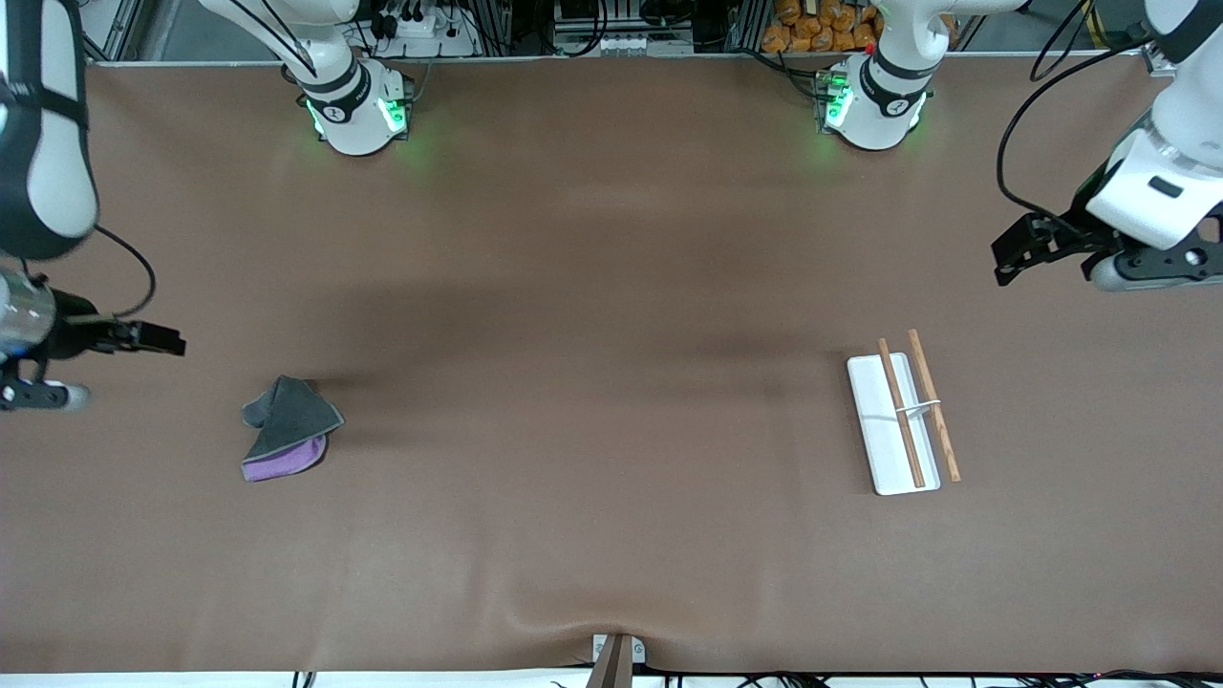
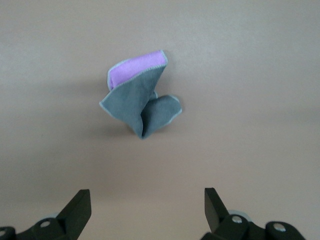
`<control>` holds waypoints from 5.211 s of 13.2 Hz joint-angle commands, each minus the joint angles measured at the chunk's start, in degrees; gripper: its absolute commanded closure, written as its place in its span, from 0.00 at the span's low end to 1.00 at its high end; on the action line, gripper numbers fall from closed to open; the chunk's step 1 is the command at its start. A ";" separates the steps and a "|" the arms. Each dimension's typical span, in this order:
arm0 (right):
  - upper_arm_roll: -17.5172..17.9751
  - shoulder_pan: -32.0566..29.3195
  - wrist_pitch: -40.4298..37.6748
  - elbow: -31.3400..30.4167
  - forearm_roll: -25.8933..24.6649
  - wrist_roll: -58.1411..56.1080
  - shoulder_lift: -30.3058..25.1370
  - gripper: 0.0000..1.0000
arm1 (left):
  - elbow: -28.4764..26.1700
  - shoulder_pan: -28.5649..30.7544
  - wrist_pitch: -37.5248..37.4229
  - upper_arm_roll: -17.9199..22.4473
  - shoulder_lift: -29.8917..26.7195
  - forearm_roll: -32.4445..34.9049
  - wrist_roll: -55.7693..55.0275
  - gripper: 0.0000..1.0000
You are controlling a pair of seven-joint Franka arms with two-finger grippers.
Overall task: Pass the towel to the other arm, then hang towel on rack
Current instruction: 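Lower the right gripper onto the towel and close on it, then lift the towel with the right gripper while the left gripper approaches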
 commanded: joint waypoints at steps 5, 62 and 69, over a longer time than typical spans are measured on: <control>0.73 0.01 10.33 1.61 -0.38 -0.74 10.74 0.00 | 0.61 -0.31 1.30 0.56 0.28 -1.24 0.01 0.00; 17.78 6.68 2.60 11.80 11.05 4.59 5.04 1.00 | 0.69 -1.45 8.85 -2.51 5.02 -9.68 -7.79 0.00; 17.78 14.94 3.91 14.43 10.96 16.22 6.18 1.00 | 1.05 -1.72 15.70 -9.19 11.43 -9.59 -24.31 0.00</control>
